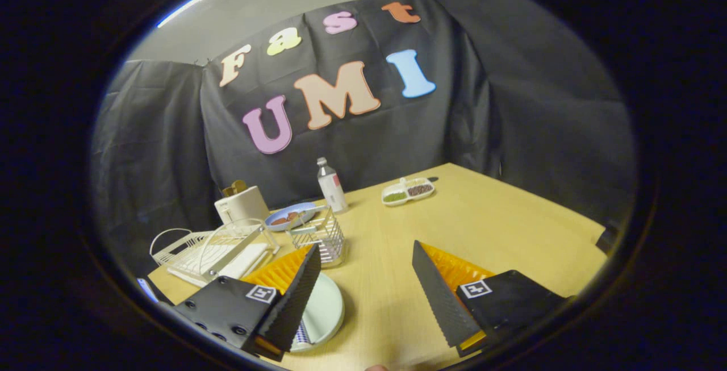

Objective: Take the plate from the dish rack, then take the spoon from the basket and place it into the plate.

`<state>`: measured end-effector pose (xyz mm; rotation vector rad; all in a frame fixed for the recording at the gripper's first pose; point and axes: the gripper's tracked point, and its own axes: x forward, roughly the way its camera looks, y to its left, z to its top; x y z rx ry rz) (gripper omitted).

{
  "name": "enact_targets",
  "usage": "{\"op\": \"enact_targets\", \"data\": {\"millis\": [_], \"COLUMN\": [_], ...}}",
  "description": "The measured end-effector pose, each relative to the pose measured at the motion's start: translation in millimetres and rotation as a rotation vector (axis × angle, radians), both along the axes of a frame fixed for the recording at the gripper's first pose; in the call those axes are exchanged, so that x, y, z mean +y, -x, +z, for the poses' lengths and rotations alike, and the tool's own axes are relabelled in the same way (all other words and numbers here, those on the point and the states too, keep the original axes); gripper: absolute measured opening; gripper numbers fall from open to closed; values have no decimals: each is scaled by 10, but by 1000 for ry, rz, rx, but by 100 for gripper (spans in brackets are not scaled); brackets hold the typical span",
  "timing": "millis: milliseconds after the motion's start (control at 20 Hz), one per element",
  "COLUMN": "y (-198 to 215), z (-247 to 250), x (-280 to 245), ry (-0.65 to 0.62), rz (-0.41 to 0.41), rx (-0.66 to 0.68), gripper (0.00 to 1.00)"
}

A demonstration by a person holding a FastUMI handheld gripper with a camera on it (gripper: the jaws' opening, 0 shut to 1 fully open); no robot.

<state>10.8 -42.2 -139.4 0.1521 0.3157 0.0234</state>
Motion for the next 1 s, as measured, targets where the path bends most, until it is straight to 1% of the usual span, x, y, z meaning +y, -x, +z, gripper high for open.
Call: {"op": "enact_targets", "data": {"millis": [200, 450, 550, 650, 800, 1000], "y": [-65, -120, -202, -277, -331, -294], "z": [523, 814, 927, 916, 816, 750], "x": [152, 445, 542, 561, 473, 368], "ry": [82, 150, 173, 209, 284, 296], "rz": [7, 24, 23, 8, -42, -91], "rx": [-119, -178, -217, -225, -204, -179], "gripper": [100, 100, 100, 100, 100, 100]}}
